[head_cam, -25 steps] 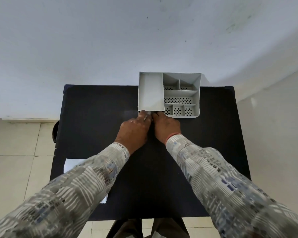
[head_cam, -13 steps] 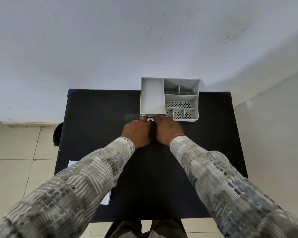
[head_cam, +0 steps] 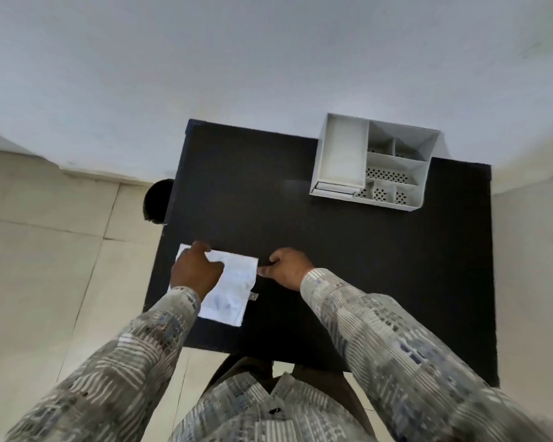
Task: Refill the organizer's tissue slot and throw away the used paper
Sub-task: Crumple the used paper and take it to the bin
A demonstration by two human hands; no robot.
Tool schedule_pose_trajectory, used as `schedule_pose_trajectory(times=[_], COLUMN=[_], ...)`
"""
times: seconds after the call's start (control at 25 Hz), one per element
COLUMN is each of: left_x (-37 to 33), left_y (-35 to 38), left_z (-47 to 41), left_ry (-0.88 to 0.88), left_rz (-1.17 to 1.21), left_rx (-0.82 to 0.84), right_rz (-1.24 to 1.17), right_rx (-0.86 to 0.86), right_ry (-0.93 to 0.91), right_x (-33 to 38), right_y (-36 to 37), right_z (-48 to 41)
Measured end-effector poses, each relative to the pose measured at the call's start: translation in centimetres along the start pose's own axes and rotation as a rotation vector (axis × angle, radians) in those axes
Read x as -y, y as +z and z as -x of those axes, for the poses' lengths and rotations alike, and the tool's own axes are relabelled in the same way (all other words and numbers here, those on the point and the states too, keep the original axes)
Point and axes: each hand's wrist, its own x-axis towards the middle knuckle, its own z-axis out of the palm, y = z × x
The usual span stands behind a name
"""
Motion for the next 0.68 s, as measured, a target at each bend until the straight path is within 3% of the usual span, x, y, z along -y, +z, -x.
schedule_pose_trajectory(times=[0.12,0.2,0.4,0.48,0.56,0.68], left_x=[6.1,7.1,7.5,6.8,5.9,4.1], left_y=[0.4,1.5,1.2,0.5,-0.6,-2.8], left_z=[0.6,1.1,1.0,1.6,2.7,5.8], left_ry=[-0.144,-0.097,-0.085,-0.052,0.023,0.104], left_rz=[0.017,0.036,0.220,0.422,0.797,1.207], left_rx=[0.076,0.140,0.120,0.153,0.265,0.372], right_rz=[-0.003,-0.084,-0.674,-0.854,-1.049,-1.086], right_rx=[0.030,-0.020,-0.005,0.131,0.349,0.463], right_ry=[0.021,0.056,0.118,0.072,0.009,-0.079], right_x=[2.9,3.2,5.3,6.2,7.0,8.1], right_y=[3.7,4.8,6.7,5.5,4.3,2.7], right_z=[-1.7,-2.4,-1.5,0.4,2.6,6.8])
